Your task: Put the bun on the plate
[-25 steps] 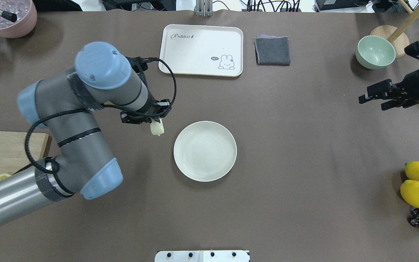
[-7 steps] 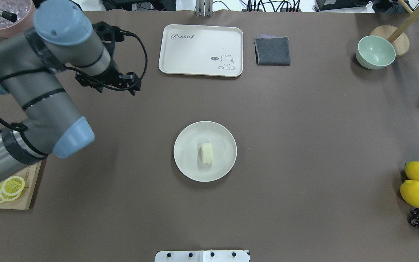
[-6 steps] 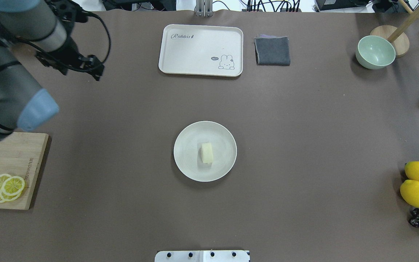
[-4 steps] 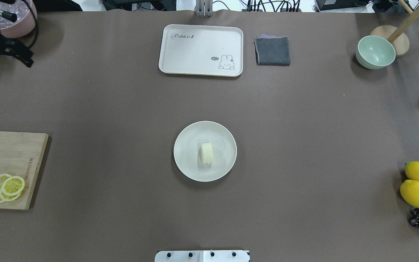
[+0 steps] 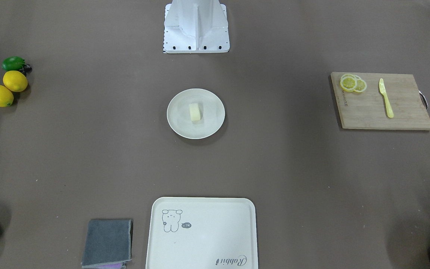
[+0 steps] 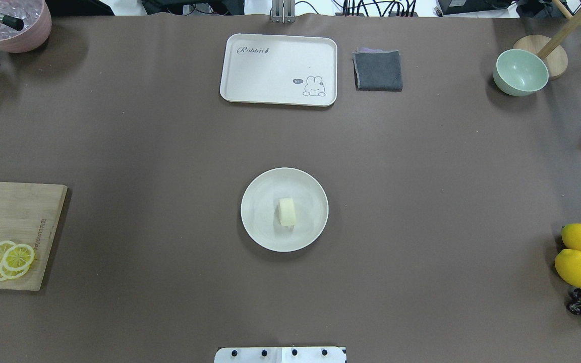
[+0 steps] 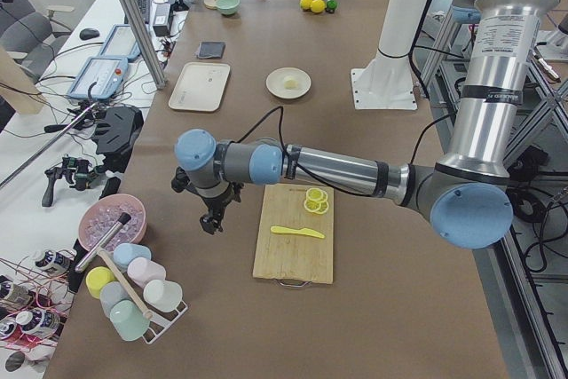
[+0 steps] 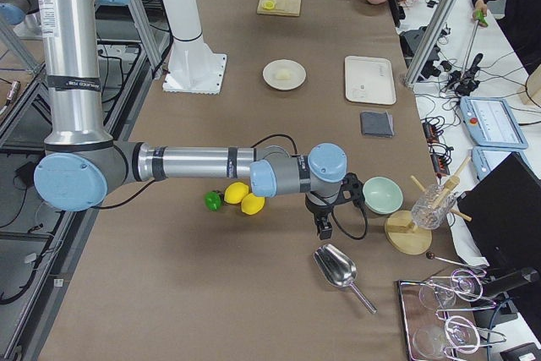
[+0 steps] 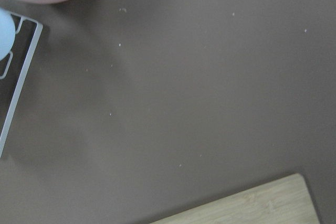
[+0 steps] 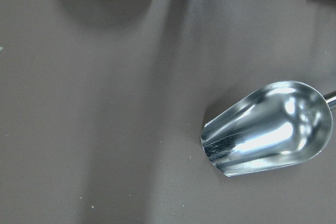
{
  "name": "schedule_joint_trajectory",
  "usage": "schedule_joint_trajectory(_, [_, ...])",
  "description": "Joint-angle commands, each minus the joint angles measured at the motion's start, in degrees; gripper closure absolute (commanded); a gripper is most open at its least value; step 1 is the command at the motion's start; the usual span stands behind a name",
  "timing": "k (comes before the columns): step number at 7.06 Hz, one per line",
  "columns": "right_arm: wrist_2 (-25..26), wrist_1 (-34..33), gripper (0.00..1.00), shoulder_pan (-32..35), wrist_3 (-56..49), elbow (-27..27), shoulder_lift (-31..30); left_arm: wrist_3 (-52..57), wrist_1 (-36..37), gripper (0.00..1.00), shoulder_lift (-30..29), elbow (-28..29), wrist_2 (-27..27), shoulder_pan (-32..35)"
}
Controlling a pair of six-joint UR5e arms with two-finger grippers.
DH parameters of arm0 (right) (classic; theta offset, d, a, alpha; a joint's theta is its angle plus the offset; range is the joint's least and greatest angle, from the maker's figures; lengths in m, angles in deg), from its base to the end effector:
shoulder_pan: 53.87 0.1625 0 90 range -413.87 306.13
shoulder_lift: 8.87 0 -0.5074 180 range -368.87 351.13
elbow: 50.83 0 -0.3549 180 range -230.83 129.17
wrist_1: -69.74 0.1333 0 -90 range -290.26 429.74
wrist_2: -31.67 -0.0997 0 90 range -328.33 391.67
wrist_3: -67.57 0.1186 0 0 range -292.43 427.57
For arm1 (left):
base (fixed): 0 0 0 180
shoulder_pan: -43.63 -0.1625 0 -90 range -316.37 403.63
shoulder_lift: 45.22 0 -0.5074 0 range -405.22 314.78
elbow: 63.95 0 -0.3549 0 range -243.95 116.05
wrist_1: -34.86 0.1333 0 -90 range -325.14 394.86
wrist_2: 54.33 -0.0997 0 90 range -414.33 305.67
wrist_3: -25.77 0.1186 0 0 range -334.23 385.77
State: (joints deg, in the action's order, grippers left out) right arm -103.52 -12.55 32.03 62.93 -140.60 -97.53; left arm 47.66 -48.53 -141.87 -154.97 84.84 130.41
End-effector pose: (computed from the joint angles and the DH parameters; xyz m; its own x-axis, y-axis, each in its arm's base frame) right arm 0.0149 -0.4803 0.7302 0.6872 -0.2381 0.6864 0.1267 0.9696 0.2095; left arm -0.0148 -0.5132 0.6948 0.5841 0.4192 -0.6951 -0.2952 0.9074 0.2992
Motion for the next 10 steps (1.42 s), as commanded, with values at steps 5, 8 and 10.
schedule_joint_trajectory(5, [0.1,-3.6,0.00,2.0,-5.5,0.0,-0.5,1.5,-1.3,0.02,3.3,-0.2,0.6,2.9])
schedule_joint_trajectory(8, [0.2,-3.7,0.00,2.1,-6.0,-2.0,-1.1,1.4,-1.3,0.02,3.8,-1.5,0.6,3.1])
schedule_joint_trajectory(10, [0.3,-3.6,0.00,2.1,-6.0,-1.4,-1.2,1.3,-1.3,0.02,3.7,-2.2,0.6,3.1])
